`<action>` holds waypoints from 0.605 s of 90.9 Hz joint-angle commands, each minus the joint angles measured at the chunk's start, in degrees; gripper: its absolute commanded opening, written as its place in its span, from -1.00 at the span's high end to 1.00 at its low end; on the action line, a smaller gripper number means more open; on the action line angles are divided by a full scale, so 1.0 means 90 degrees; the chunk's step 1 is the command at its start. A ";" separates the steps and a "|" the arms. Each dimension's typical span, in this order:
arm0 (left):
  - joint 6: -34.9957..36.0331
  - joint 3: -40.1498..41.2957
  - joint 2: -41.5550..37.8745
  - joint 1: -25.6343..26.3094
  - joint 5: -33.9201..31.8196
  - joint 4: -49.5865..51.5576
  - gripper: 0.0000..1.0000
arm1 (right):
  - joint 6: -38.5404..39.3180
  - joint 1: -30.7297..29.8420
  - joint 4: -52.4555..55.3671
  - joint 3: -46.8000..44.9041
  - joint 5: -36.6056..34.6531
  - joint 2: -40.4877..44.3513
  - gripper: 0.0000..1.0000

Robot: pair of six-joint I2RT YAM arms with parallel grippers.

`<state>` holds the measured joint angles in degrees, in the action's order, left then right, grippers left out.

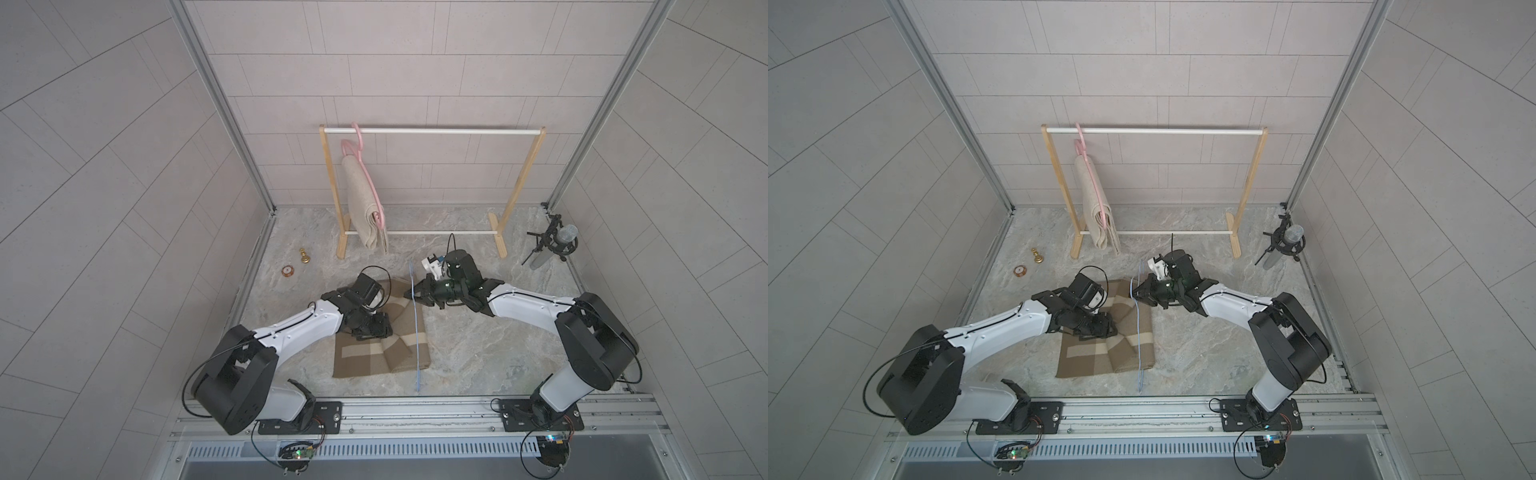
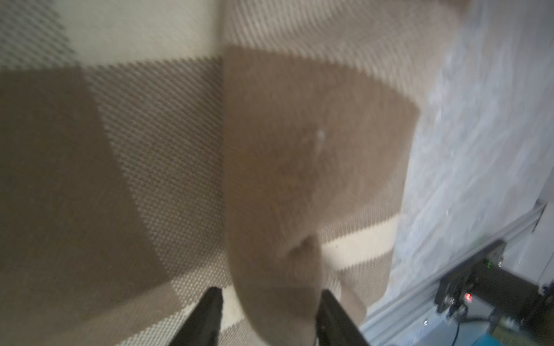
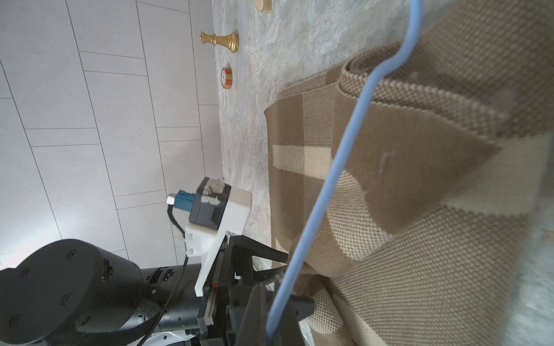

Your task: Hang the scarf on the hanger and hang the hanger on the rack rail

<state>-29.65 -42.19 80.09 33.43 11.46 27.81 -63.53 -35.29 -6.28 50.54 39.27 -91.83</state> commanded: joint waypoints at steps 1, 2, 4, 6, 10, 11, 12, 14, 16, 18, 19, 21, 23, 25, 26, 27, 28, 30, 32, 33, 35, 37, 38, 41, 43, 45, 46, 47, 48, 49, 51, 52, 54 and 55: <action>0.0071 -0.0234 0.0213 0.0006 -0.0098 -0.0216 0.25 | 0.0516 -0.0017 0.0511 -0.0038 -0.0007 0.0273 1.00; 0.0076 -0.0248 0.0237 0.0006 -0.0086 -0.0218 0.29 | 0.0560 -0.0016 0.0561 -0.0034 -0.0007 0.0282 1.00; 0.0087 -0.0257 0.0250 0.0011 -0.0081 -0.0219 0.38 | 0.0654 -0.0015 0.0664 -0.0026 -0.0007 0.0318 1.00; 0.0085 -0.0266 0.0239 0.0003 -0.0094 -0.0212 0.47 | 0.0736 -0.0003 0.0785 -0.0019 -0.0010 0.0347 1.00; 0.0091 -0.0257 0.0162 0.0007 -0.0144 -0.0166 0.63 | 0.0900 0.0025 0.1028 -0.0003 -0.0031 0.0401 1.00; 0.0086 -0.0250 0.0118 0.0006 -0.0162 -0.0154 0.68 | 0.0933 0.0035 0.1092 -0.0002 -0.0039 0.0409 1.00; 0.0084 -0.0247 0.0087 0.0001 -0.0186 -0.0133 0.72 | 0.0978 0.0044 0.1130 -0.0001 -0.0043 0.0419 1.00; 0.0084 -0.0244 -0.0007 -0.0002 -0.0235 -0.0073 0.80 | 0.1044 0.0059 0.1226 -0.0011 -0.0050 0.0453 1.00; 0.0102 -0.0253 -0.0114 -0.0003 -0.0277 -0.0007 0.87 | 0.1099 0.0077 0.1316 -0.0018 -0.0072 0.0481 1.00; 0.0113 -0.0263 -0.0209 -0.0001 -0.0309 0.0066 0.93 | 0.1155 0.0094 0.1395 -0.0032 -0.0109 0.0512 1.00; 0.0132 -0.0263 -0.0267 -0.0002 -0.0323 0.0123 0.96 | 0.1177 0.0103 0.1427 -0.0041 -0.0117 0.0534 1.00; 0.0145 -0.0268 -0.0384 -0.0011 -0.0357 0.0228 1.00 | 0.1206 0.0115 0.1469 -0.0062 -0.0135 0.0574 1.00; 0.0156 -0.0279 -0.0523 -0.0020 -0.0393 0.0349 1.00 | 0.1237 0.0120 0.1484 -0.0089 -0.0142 0.0601 1.00; 0.0142 -0.0296 -0.0629 -0.0037 -0.0433 0.0438 1.00 | 0.1253 0.0122 0.1493 -0.0116 -0.0141 0.0625 1.00; 0.0131 -0.0304 -0.0706 -0.0050 -0.0463 0.0524 1.00 | 0.1260 0.0127 0.1491 -0.0117 -0.0133 0.0644 1.00; 0.0126 -0.0308 -0.0770 -0.0056 -0.0483 0.0577 1.00 | 0.1269 0.0124 0.1495 -0.0122 -0.0119 0.0648 1.00; 0.0123 -0.0300 -0.0826 -0.0079 -0.0502 0.0638 1.00 | 0.1273 0.0123 0.1497 -0.0125 -0.0102 0.0655 1.00; 0.0121 -0.0297 -0.0965 -0.0125 -0.0519 0.0779 1.00 | 0.1284 0.0127 0.1491 -0.0127 -0.0056 0.0661 1.00; 0.0113 -0.0296 -0.1101 -0.0185 -0.0524 0.0897 1.00 | 0.1296 0.0126 0.1490 -0.0128 -0.0002 0.0655 1.00; 0.0112 -0.0284 -0.1182 -0.0216 -0.0518 0.0939 1.00 | 0.1296 0.0124 0.1494 -0.0123 0.0024 0.0649 1.00; 0.0099 -0.0263 -0.1316 -0.0281 -0.0506 0.1059 1.00 | 0.1294 0.0127 0.1491 -0.0109 0.0069 0.0640 1.00; 0.0088 -0.0256 -0.1457 -0.0366 -0.0496 0.1177 1.00 | 0.1296 0.0131 0.1494 -0.0109 0.0119 0.0630 1.00; 0.0085 -0.0249 -0.1540 -0.0414 -0.0489 0.1226 1.00 | 0.1297 0.0131 0.1492 -0.0099 0.0139 0.0622 1.00; 0.0095 -0.0231 -0.1743 -0.0557 -0.0451 0.1387 1.00 | 0.1297 0.0132 0.1494 -0.0079 0.0196 0.0600 1.00; 0.0100 -0.0221 -0.1898 -0.0650 -0.0421 0.1491 1.00 | 0.1297 0.0132 0.1486 -0.0059 0.0234 0.0579 1.00; 0.0101 -0.0216 -0.2039 -0.0744 -0.0399 0.1597 1.00 | 0.1304 0.0132 0.1488 -0.0035 0.0265 0.0556 1.00; 0.0096 -0.0215 -0.2105 -0.0789 -0.0392 0.1641 1.00 | 0.1301 0.0127 0.1489 -0.0018 0.0285 0.0541 1.00; 0.0098 -0.0214 -0.2167 -0.0840 -0.0384 0.1673 1.00 | 0.1299 0.0129 0.1489 0.0000 0.0300 0.0528 1.00; 0.0095 -0.0219 -0.2218 -0.0896 -0.0380 0.1738 1.00 | 0.1298 0.0131 0.1489 0.0010 0.0317 0.0513 1.00; 0.0098 -0.0221 -0.2218 -0.0943 -0.0367 0.1789 1.00 | 0.1297 0.0126 0.1489 0.0029 0.0331 0.0495 1.00; 0.0100 -0.0233 -0.2380 -0.1042 -0.0361 0.1870 1.00 | 0.1309 0.0130 0.1489 0.0055 0.0360 0.0464 1.00; 0.0101 -0.0233 -0.2442 -0.1094 -0.0358 0.1900 1.00 | 0.1308 0.0126 0.1494 0.0071 0.0372 0.0446 1.00; 0.0106 -0.0233 -0.2561 -0.1182 -0.0381 0.1983 1.00 | 0.1319 0.0123 0.1510 0.0105 0.0380 0.0408 1.00; 0.0108 -0.0238 -0.2605 -0.1223 -0.0398 0.2019 1.00 | 0.1328 0.0123 0.1524 0.0125 0.0382 0.0389 1.00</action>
<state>-28.99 -43.40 61.06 25.63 8.32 38.28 -53.87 -34.11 6.07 50.39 41.39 -87.22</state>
